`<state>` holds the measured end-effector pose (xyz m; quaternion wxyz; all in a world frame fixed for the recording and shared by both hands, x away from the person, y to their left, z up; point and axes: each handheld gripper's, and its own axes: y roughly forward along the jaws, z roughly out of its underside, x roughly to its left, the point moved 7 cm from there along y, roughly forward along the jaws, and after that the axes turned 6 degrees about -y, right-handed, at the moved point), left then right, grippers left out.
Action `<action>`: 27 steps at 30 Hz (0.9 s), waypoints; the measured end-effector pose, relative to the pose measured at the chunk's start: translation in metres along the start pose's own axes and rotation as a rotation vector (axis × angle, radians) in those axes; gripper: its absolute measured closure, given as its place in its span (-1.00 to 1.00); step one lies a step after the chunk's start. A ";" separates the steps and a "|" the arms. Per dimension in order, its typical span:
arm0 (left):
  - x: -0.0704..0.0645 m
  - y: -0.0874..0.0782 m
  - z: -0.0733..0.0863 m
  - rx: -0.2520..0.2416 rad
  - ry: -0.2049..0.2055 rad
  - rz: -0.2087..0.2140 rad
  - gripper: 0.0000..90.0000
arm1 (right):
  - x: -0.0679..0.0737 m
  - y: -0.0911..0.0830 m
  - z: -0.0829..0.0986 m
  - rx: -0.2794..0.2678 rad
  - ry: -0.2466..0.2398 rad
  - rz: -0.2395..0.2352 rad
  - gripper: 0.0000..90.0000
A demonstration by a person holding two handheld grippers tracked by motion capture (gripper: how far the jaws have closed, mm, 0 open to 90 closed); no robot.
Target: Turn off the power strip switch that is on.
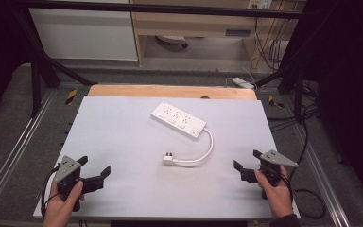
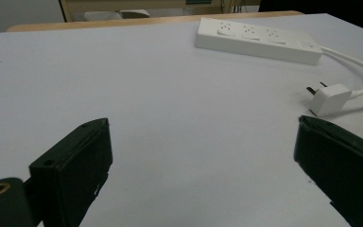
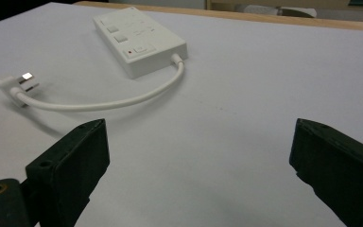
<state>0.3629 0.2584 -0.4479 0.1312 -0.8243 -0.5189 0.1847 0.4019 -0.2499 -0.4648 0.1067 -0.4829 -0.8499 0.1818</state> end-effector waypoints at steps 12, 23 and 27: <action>-0.001 -0.001 0.002 0.009 0.027 0.012 -0.88 | 0.001 -0.002 -0.005 -0.024 -0.025 0.034 -0.92; 0.001 -0.003 0.001 0.001 0.019 0.012 -0.88 | 0.005 -0.010 -0.016 -0.092 -0.042 0.043 -0.91; 0.000 -0.002 0.002 0.005 0.017 0.015 -0.88 | 0.009 -0.010 -0.020 -0.110 -0.050 0.029 -0.91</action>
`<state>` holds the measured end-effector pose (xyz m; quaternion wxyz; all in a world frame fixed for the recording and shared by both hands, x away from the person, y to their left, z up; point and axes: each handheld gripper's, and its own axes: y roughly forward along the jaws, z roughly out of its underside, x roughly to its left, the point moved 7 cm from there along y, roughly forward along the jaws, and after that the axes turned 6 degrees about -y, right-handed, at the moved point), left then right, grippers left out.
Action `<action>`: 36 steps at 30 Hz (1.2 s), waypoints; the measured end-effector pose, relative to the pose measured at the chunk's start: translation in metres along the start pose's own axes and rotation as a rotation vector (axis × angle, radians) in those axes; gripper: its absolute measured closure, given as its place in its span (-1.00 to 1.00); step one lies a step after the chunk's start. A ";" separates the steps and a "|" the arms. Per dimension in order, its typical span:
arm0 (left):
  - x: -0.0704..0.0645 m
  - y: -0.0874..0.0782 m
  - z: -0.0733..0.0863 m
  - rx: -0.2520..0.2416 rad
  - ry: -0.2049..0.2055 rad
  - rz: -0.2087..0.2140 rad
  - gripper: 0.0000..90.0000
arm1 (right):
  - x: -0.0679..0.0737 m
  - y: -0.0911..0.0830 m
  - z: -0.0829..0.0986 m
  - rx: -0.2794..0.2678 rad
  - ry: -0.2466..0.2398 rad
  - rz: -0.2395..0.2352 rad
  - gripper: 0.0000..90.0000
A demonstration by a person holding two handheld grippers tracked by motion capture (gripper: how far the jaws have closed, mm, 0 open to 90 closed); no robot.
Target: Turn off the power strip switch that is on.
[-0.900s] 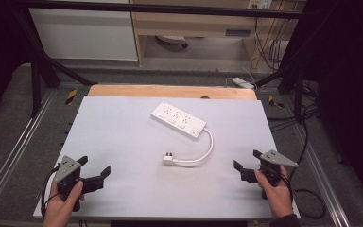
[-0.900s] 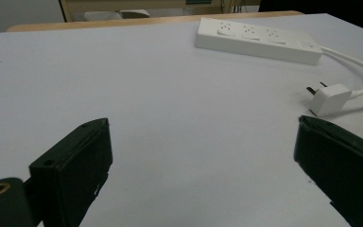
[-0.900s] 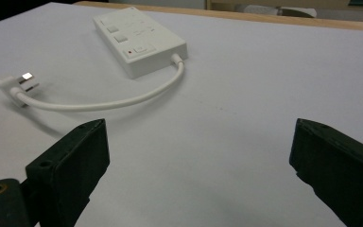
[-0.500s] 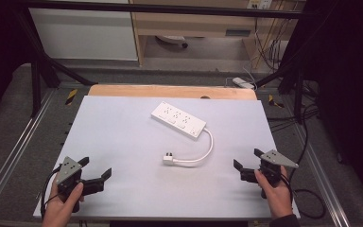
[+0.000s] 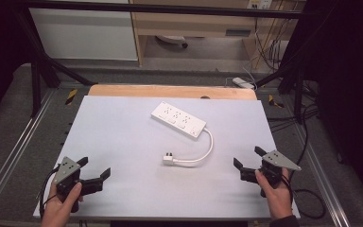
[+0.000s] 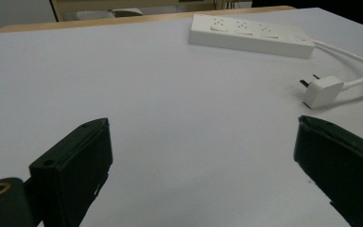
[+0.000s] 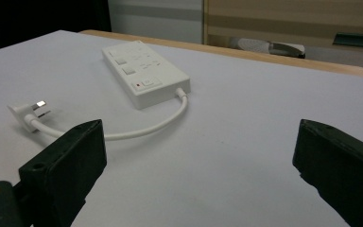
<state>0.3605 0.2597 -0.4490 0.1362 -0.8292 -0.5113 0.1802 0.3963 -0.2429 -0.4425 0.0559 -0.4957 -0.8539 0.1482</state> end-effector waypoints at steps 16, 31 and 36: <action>-0.001 -0.001 0.001 0.003 0.003 0.001 -0.88 | 0.006 -0.002 -0.012 -0.027 -0.006 -0.024 -0.94; -0.002 0.000 0.002 0.007 0.002 0.009 -0.88 | 0.024 0.008 -0.042 0.004 -0.006 -0.081 -0.95; -0.003 0.001 0.004 0.019 0.002 0.011 -0.88 | 0.031 0.019 -0.058 0.017 -0.015 -0.105 -0.93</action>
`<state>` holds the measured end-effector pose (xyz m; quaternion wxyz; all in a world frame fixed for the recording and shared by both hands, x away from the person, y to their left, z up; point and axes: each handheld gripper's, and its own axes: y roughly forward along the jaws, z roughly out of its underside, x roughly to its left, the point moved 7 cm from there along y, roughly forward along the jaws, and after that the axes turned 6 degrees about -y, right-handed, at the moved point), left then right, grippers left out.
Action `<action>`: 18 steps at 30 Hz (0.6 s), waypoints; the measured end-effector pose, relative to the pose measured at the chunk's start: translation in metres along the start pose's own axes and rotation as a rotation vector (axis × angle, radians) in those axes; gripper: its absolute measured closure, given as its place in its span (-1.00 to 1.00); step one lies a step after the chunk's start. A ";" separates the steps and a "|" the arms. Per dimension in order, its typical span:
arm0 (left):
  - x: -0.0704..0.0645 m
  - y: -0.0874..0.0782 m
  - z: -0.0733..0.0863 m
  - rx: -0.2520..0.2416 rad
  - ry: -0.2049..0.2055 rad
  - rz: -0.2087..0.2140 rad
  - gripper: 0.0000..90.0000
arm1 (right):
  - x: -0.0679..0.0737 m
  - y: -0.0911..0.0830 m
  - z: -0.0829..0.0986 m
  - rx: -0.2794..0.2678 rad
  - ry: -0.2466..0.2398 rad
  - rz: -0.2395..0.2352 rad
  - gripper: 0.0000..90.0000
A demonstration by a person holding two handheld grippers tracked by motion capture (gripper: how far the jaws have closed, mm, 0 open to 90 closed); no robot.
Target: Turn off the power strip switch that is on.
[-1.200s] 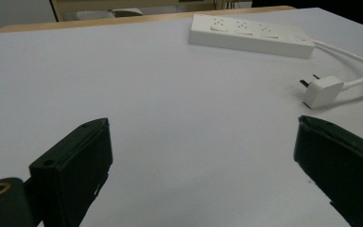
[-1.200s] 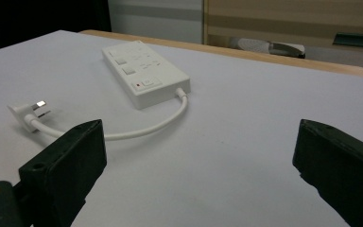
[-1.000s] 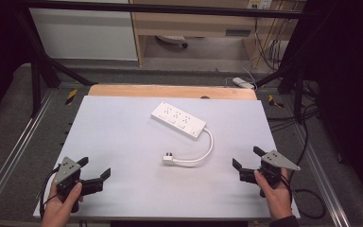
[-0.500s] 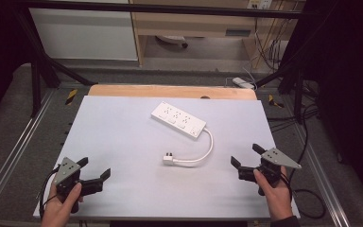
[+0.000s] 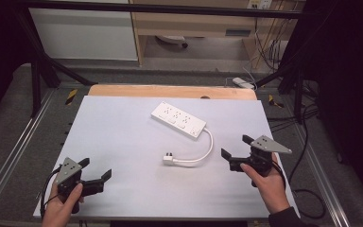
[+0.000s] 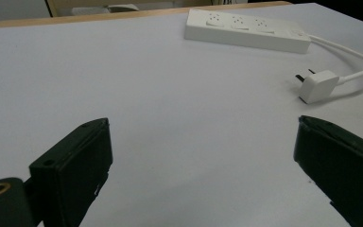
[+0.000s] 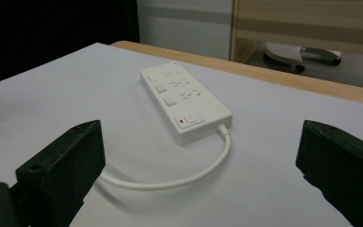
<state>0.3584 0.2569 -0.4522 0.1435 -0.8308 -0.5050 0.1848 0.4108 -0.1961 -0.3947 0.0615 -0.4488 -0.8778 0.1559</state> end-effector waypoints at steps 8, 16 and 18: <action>0.000 0.001 0.001 0.005 -0.001 0.004 -0.88 | 0.007 0.019 -0.020 0.026 -0.024 -0.037 -0.91; -0.001 0.002 -0.002 -0.002 0.010 0.002 -0.88 | 0.012 0.034 -0.039 0.045 -0.060 -0.053 -0.89; -0.001 0.003 -0.002 -0.003 0.011 0.001 -0.88 | 0.013 0.038 -0.042 0.047 -0.071 -0.054 -0.89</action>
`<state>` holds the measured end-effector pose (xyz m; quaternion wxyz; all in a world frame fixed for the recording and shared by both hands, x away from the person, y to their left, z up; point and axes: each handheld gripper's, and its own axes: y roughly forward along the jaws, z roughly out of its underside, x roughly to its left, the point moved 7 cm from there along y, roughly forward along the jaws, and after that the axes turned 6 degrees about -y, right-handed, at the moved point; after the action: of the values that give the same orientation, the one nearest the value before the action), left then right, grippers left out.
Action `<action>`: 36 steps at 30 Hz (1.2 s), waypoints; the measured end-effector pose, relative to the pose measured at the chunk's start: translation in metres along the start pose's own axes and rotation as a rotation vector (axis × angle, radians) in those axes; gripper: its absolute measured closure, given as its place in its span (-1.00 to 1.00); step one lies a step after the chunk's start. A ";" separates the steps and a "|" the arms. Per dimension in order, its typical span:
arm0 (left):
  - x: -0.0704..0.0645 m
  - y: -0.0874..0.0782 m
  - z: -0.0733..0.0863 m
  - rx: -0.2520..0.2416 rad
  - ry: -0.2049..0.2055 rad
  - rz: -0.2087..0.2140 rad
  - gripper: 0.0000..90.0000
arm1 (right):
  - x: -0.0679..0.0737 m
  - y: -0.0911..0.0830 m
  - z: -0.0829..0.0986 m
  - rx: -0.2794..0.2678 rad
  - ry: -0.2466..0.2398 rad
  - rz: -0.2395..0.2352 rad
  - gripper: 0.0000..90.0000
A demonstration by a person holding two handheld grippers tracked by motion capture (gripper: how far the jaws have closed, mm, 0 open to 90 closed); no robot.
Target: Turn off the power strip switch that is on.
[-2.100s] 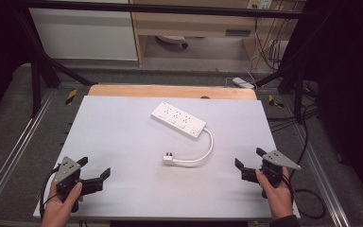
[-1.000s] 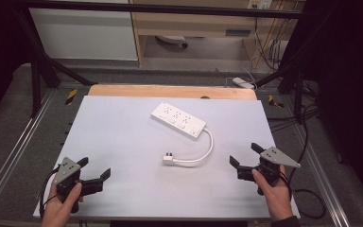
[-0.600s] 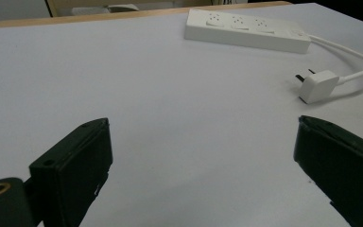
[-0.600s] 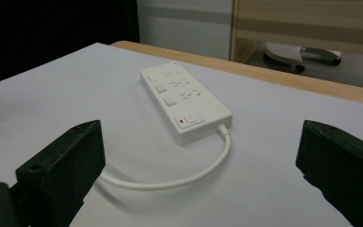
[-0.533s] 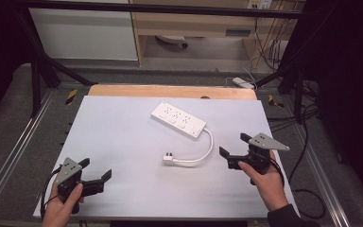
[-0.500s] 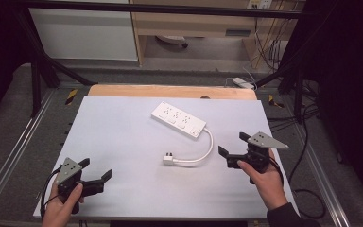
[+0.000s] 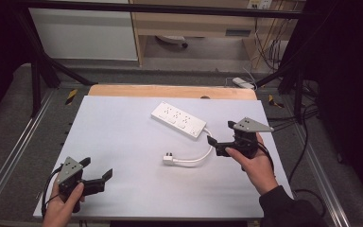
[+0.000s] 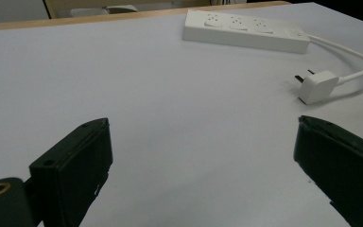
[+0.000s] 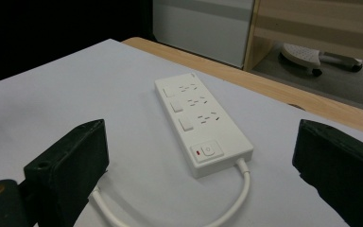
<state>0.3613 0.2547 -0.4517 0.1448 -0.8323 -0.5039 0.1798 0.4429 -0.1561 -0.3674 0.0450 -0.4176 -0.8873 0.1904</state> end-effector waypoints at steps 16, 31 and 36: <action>0.004 0.021 -0.009 0.008 -0.003 -0.013 -0.88 | -0.008 0.022 -0.022 -0.005 0.004 -0.008 -0.81; 0.012 0.027 -0.009 0.017 -0.013 -0.013 -0.88 | -0.013 0.041 -0.028 0.010 0.021 0.009 -0.79; 0.012 0.025 -0.008 0.017 -0.011 -0.018 -0.88 | -0.010 0.048 -0.033 0.011 0.021 0.009 -0.77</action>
<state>0.3894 0.2532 -0.4572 0.1509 -0.8255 -0.5106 0.1872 0.4915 -0.1260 -0.3544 0.0559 -0.4235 -0.8838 0.1910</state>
